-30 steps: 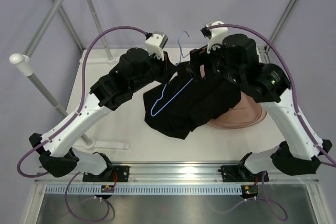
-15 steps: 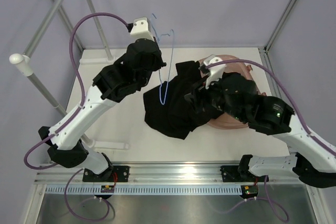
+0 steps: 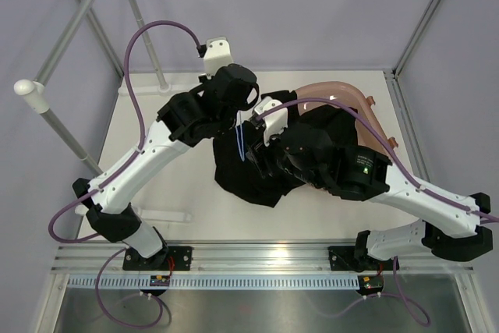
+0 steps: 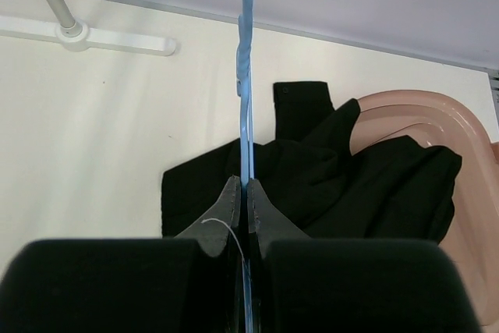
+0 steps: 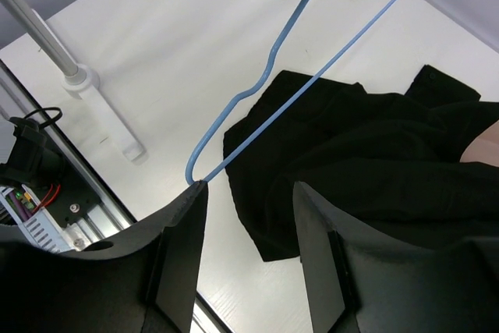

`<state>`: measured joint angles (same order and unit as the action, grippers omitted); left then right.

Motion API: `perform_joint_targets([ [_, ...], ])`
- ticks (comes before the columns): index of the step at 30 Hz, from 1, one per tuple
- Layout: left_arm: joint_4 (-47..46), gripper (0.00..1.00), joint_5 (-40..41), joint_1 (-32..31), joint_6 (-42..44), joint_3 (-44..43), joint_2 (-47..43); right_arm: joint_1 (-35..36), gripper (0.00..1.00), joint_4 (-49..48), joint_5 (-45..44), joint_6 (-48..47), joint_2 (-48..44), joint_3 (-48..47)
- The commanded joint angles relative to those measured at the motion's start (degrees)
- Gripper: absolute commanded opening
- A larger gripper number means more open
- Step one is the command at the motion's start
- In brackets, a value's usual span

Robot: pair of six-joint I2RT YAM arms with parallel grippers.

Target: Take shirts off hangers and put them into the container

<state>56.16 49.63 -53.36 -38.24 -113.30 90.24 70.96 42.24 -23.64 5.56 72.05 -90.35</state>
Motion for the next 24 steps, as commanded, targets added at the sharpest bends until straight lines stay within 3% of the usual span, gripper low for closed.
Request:
perform_joint_targets([
  [1,-0.18,0.0,3.46,-0.25,-1.49,-4.12,0.64,2.68,0.55,-3.74,-4.04,-0.99,0.63,-2.29],
  [13,0.88,0.0,1.88,-0.34,-1.58,-5.8,2.05,5.33,0.49,-6.64,-6.51,-1.61,2.3,-1.41],
  [24,0.35,0.0,-1.55,-0.43,-1.75,-4.74,-0.23,5.33,0.36,-12.88,-9.94,-4.33,4.32,1.66],
])
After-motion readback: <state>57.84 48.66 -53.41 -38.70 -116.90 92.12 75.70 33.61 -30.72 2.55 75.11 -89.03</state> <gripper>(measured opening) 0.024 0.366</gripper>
